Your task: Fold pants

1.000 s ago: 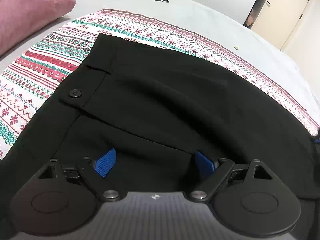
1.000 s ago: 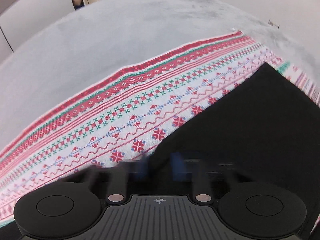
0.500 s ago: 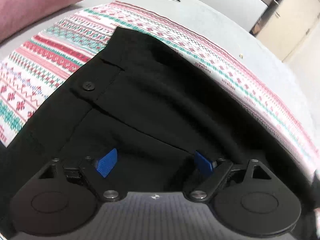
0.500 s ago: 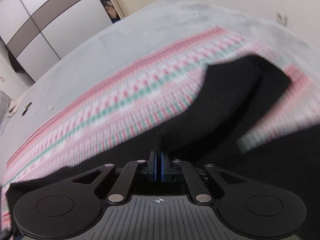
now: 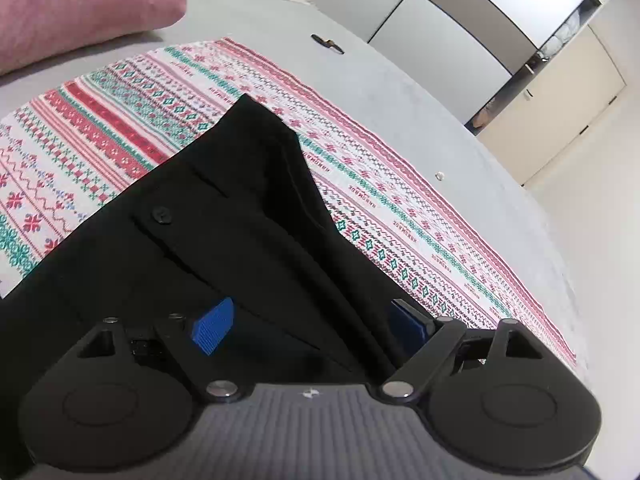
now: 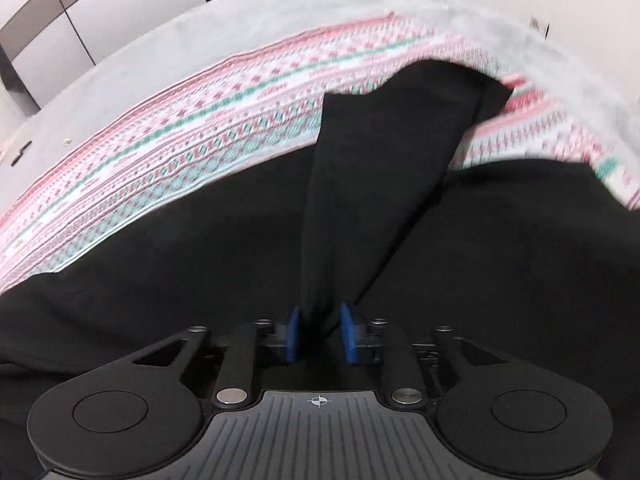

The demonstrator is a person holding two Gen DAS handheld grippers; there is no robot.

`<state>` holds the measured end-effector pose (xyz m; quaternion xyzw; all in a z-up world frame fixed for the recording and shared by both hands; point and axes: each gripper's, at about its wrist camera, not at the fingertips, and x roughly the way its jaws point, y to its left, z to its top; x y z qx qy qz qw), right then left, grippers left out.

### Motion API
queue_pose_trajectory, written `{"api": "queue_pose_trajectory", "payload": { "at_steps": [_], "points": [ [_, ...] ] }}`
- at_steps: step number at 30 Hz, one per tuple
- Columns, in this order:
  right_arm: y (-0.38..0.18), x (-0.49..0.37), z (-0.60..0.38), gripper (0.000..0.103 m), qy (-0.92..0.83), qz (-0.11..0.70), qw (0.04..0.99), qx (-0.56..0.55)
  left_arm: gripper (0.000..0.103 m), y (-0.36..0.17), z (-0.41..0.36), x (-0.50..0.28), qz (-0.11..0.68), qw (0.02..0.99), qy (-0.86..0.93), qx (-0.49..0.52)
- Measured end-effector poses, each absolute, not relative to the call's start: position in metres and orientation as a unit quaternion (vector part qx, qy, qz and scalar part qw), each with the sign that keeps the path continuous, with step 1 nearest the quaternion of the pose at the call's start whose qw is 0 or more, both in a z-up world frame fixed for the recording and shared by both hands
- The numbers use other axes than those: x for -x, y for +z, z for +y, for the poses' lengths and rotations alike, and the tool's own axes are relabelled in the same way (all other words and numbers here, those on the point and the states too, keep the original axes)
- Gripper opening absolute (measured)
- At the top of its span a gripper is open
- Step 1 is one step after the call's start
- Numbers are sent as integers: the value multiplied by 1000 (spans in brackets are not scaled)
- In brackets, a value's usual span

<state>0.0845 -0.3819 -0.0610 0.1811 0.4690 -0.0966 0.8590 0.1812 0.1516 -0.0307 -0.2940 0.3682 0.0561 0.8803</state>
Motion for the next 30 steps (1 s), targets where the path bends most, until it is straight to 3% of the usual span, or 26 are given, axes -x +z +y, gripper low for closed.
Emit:
{"api": "queue_pose_trajectory", "payload": {
  "at_steps": [3, 4, 6, 9, 17, 18, 19, 20, 21, 23, 30],
  "points": [
    [-44, -89, -393, 55, -133, 435, 874, -169, 103, -25, 154, -185, 367, 887, 66, 273],
    [-38, -93, -398, 58, -145, 424, 878, -167, 103, -23, 155, -190, 366, 887, 69, 273],
    [-30, -104, -405, 58, -151, 413, 885, -156, 103, -18, 157, -208, 370, 887, 74, 265],
    [-30, -134, -406, 67, -123, 415, 891, -137, 103, -21, 156, -240, 392, 886, 93, 228],
    [-83, -236, -387, 65, -171, 494, 853, -9, 101, -50, 162, -291, 449, 863, 146, 180],
    [-92, -242, -387, 58, -165, 500, 850, -2, 99, -54, 164, -294, 451, 861, 145, 186],
    [-94, -241, -389, 40, -152, 498, 854, -11, 95, -55, 166, -295, 450, 860, 144, 191],
    [-91, -237, -394, 27, -146, 495, 856, -28, 84, -57, 168, -296, 447, 862, 143, 194],
    [-89, -235, -398, 3, -153, 495, 854, -42, 75, -56, 169, -296, 444, 863, 142, 194],
    [-82, -226, -405, 2, -161, 483, 860, -50, 27, -60, 175, -294, 446, 858, 130, 218],
    [-23, -171, -466, 2, -183, 404, 885, -143, 26, -23, 200, -242, 394, 860, 92, 311]
  ]
}}
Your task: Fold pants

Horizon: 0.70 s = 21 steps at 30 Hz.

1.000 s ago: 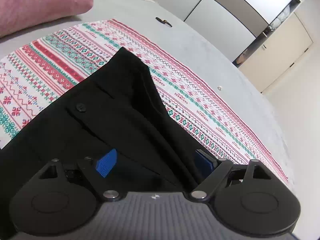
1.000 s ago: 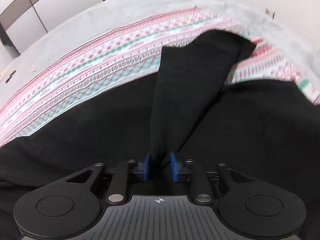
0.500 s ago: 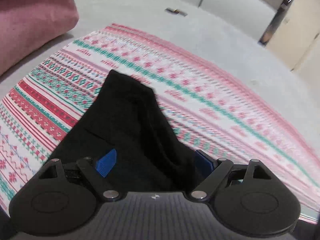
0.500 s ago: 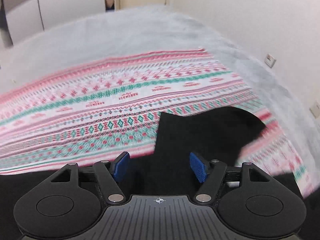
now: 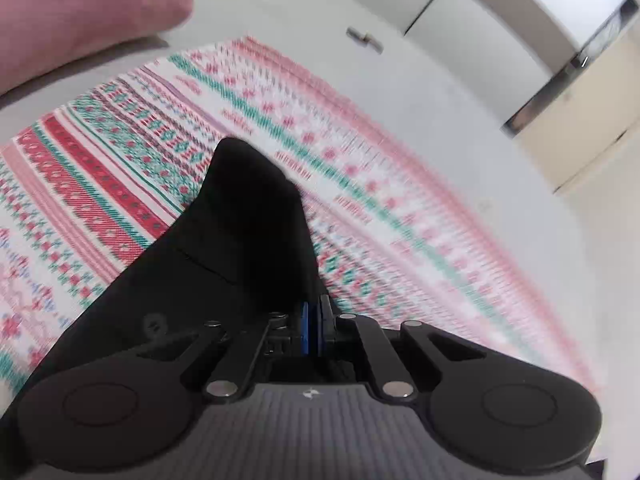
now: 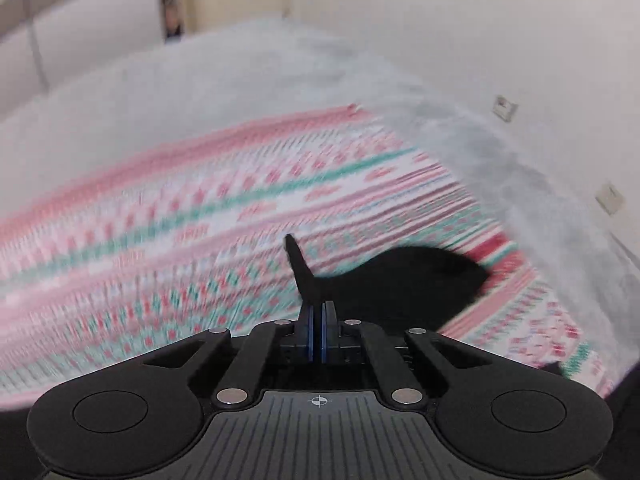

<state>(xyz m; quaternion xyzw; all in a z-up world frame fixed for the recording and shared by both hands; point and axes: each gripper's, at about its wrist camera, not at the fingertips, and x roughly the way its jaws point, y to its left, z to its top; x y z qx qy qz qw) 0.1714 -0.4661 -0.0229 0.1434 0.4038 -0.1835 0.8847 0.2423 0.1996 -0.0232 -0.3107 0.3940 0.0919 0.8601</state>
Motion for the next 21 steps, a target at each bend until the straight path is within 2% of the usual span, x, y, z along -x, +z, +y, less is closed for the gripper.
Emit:
{"api": "queue_pose_trajectory", "payload": {
  "at_steps": [7, 15, 21],
  "points": [
    [12, -83, -535, 0, -209, 355, 879, -239, 26, 7, 208, -153, 355, 866, 65, 347],
    [-31, 3, -562, 0, -210, 379, 849, -303, 26, -26, 219, -75, 378, 826, 85, 409],
    [-28, 35, -561, 0, -210, 365, 850, -315, 26, -27, 227, -43, 369, 828, 89, 414]
  ]
}}
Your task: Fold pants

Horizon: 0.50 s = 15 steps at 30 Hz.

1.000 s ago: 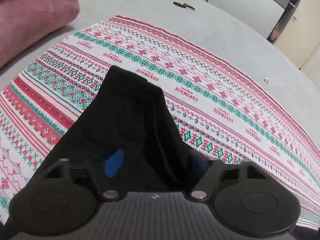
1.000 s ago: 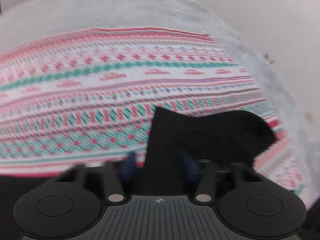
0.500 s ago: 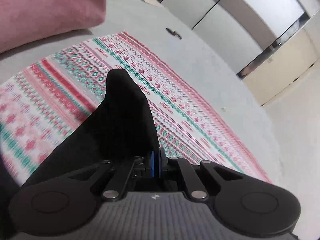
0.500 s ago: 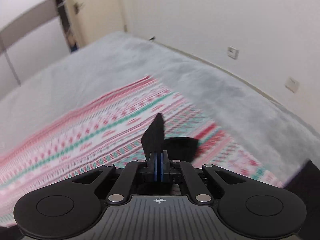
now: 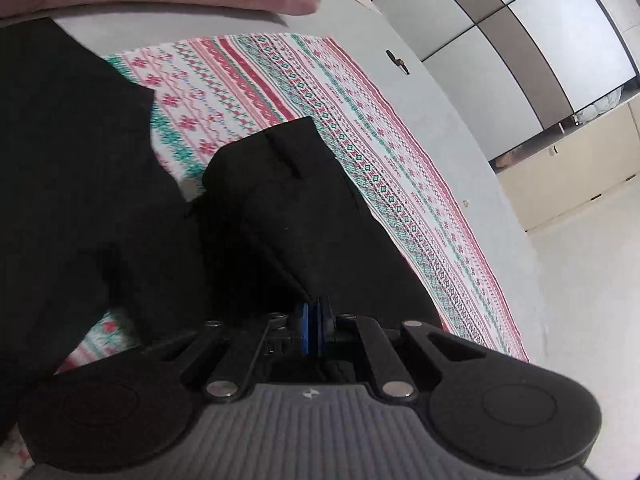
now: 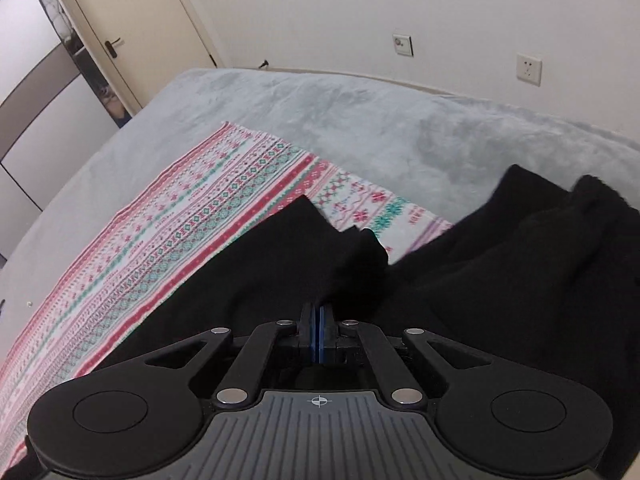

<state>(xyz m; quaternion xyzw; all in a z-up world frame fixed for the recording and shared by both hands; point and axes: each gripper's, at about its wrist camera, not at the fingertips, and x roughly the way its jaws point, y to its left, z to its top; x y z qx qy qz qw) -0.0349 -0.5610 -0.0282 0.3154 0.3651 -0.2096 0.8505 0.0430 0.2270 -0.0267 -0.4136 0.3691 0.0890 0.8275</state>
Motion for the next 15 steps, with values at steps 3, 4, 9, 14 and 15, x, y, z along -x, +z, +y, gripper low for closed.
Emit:
{"api": "queue_pose_trajectory", "payload": {
  "at_steps": [3, 4, 9, 14, 15],
  "points": [
    [-24, 38, -556, 0, -211, 364, 853, -308, 26, -31, 225, -30, 366, 829, 88, 415],
    [-22, 37, -550, 0, -210, 368, 856, -296, 26, -34, 225, -25, 366, 829, 88, 414],
    [-30, 35, -535, 3, -212, 389, 856, -269, 26, -52, 228, -16, 371, 831, 83, 406],
    [-38, 37, -534, 9, -236, 391, 848, -269, 27, -58, 228, -17, 384, 835, 85, 384],
    [-39, 37, -535, 11, -236, 391, 846, -275, 27, -58, 229, -16, 385, 834, 84, 387]
  ]
}}
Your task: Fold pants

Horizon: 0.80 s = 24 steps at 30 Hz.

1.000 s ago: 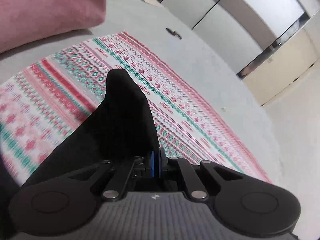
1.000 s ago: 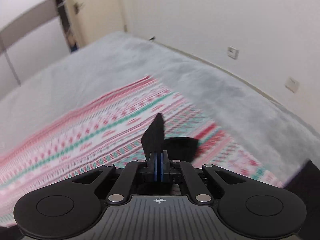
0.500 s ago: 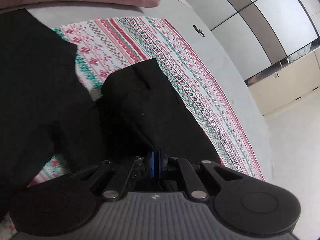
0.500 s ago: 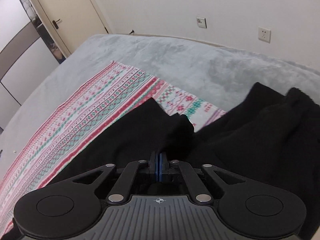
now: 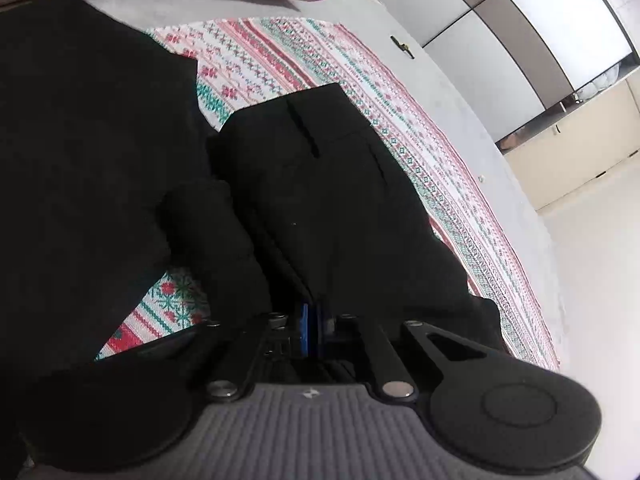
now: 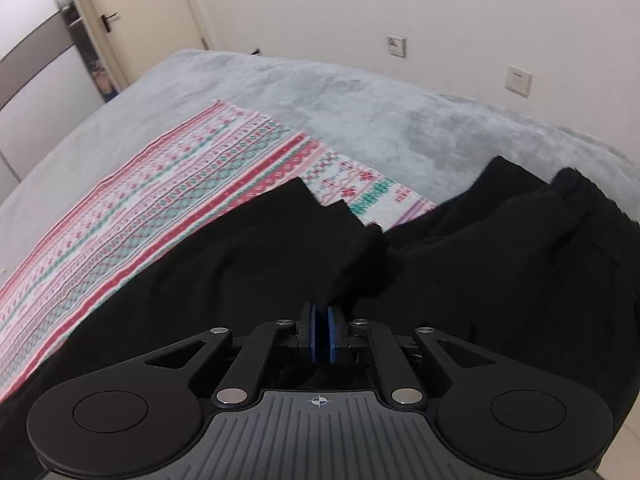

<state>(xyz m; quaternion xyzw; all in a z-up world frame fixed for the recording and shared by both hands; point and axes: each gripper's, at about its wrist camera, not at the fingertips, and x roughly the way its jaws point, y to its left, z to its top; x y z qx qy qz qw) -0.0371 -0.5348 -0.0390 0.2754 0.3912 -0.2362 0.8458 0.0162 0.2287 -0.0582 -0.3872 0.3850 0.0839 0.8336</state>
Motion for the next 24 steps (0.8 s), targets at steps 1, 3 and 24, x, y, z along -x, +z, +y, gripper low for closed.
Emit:
{"api": "queue_pose_trajectory", "payload": {
  "at_steps": [1, 3, 24],
  "points": [
    [-40, 38, -535, 15, -232, 390, 845, -284, 27, -58, 229, -16, 384, 834, 83, 389],
    [-43, 36, -534, 35, -218, 390, 844, -295, 27, -57, 230, -17, 380, 836, 78, 387],
    [-22, 87, -541, 0, -271, 325, 871, -250, 26, -47, 228, 10, 369, 852, 53, 367]
  ]
}}
